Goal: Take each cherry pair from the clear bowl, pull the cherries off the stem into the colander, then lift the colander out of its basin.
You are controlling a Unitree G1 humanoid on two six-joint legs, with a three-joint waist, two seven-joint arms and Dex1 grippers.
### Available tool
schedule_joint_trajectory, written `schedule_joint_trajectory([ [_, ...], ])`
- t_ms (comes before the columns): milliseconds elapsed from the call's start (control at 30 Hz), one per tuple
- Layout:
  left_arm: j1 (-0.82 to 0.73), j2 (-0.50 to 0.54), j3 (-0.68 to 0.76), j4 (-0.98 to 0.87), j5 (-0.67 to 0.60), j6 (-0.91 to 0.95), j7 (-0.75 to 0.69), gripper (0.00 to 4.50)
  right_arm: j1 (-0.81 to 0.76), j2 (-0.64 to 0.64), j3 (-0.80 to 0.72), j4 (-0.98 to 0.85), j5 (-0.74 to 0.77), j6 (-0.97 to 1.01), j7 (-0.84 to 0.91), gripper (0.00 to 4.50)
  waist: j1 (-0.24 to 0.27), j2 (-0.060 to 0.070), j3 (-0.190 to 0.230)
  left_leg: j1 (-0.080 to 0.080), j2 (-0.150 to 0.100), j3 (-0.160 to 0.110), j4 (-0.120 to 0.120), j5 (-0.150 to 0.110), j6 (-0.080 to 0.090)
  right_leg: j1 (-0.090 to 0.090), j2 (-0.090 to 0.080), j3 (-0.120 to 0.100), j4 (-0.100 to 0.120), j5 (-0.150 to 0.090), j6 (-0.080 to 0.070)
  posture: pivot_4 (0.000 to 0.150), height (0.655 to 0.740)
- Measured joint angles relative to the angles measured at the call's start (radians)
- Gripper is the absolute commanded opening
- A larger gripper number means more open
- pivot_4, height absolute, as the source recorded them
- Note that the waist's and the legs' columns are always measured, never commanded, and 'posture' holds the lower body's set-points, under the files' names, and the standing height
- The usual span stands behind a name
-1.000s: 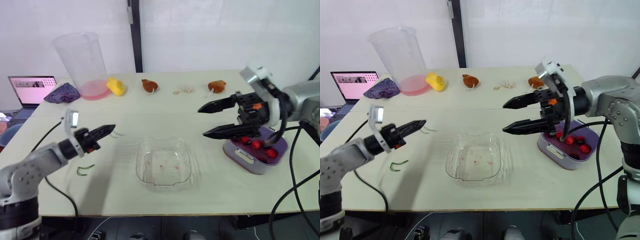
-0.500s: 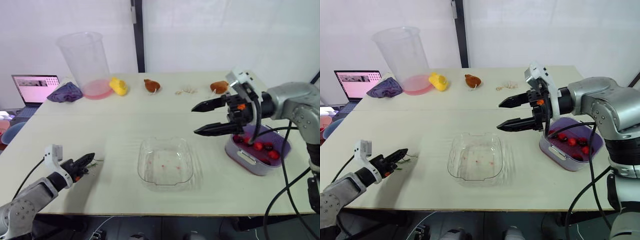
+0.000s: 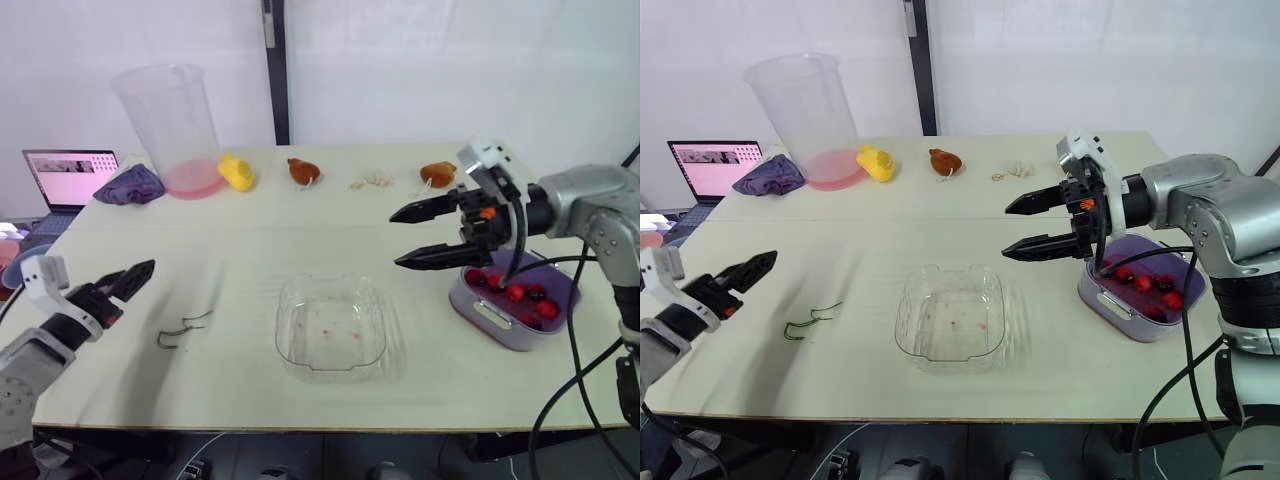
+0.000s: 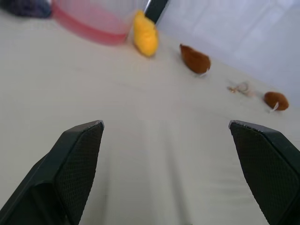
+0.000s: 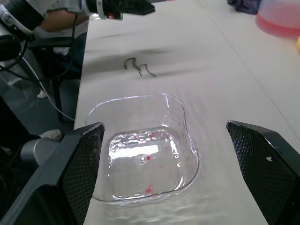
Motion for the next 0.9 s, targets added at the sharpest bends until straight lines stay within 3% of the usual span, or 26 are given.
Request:
schedule_joint_trajectory([
  [267,-0.077,0.165,-0.204,-0.154,0.038,-0.032,-0.280,4.48,0.043,-0.045,-0.025,-0.038,-0.016,0.061,-0.066,4.50,0.000,0.000,0.000,0.000,0.000,0.000,-0.001,0.000,0.000,0.000,0.000,0.000,0.000,0.000,0.000,0.150,0.7400],
  [433,-0.157,0.251,-0.354,-0.169,0.123,-0.103,-0.498,4.48,0.199,-0.147,-0.170,-0.119,0.005,0.131,-0.134,4.50,0.000,0.001,0.000,0.000,0.000,0.001,-0.002,0.000,0.000,-0.001,0.000,0.000,-0.001,0.000,0.000,0.150,0.7400],
  [633,-0.354,0.352,-0.507,-0.078,0.146,-0.057,-0.751,4.48,0.725,-0.296,-0.571,-0.187,-0.067,0.254,-0.129,4.50,0.008,0.000,0.001,-0.001,-0.001,0.000,0.000,-0.001,0.002,0.001,0.000,-0.001,-0.001,0.000,0.000,0.150,0.7400],
  [900,-0.615,0.321,-0.701,0.059,0.239,-0.070,-0.980,4.48,1.383,-0.176,-1.217,-0.357,-0.259,0.316,0.029,4.50,0.002,0.001,0.000,0.002,0.001,0.004,0.000,-0.006,0.011,0.003,0.003,0.000,-0.001,0.000,0.000,0.150,0.7400],
])
